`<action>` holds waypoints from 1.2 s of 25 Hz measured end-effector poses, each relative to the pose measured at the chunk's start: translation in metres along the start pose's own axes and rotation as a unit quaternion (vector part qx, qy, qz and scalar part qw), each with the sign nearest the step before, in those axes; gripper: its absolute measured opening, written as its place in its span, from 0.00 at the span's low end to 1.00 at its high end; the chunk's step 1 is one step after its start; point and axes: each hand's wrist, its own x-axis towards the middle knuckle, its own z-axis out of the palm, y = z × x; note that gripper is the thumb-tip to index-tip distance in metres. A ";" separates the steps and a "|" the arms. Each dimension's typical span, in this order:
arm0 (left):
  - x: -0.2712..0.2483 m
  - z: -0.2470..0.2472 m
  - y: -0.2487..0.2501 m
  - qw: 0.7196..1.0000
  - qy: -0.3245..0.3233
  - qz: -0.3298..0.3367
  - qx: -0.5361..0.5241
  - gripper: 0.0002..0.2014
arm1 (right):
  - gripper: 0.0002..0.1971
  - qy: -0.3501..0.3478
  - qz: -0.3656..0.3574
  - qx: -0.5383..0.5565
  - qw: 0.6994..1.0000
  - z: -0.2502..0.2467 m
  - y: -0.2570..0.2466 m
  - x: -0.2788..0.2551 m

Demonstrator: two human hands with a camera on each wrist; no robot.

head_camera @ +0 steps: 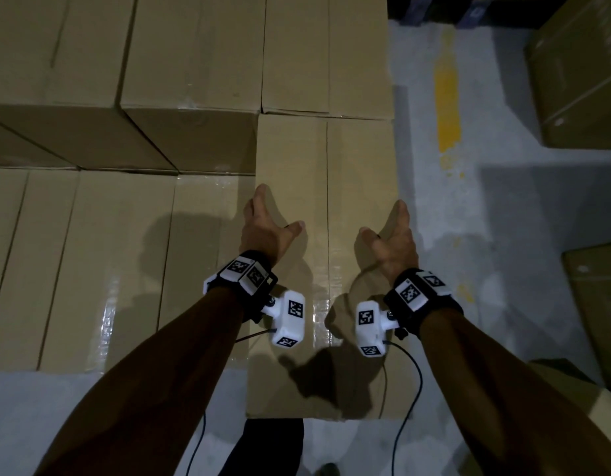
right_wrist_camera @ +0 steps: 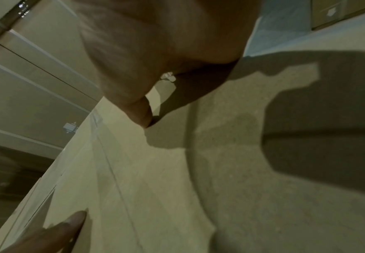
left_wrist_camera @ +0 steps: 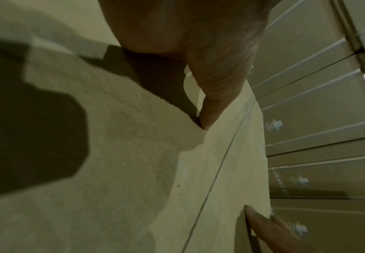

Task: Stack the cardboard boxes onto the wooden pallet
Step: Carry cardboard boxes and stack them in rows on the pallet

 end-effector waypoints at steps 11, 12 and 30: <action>0.004 0.000 -0.001 1.000 -0.011 0.008 0.028 0.50 | 0.47 -0.003 -0.020 0.018 1.000 -0.004 0.003 0.002; 0.005 0.000 -0.002 0.999 -0.011 0.008 0.029 0.50 | 0.47 -0.003 -0.020 0.019 1.000 -0.004 0.004 0.003; -0.056 -0.017 -0.007 0.929 -0.138 0.057 0.338 0.44 | 0.38 -0.087 -0.027 -0.235 0.968 -0.023 0.036 -0.075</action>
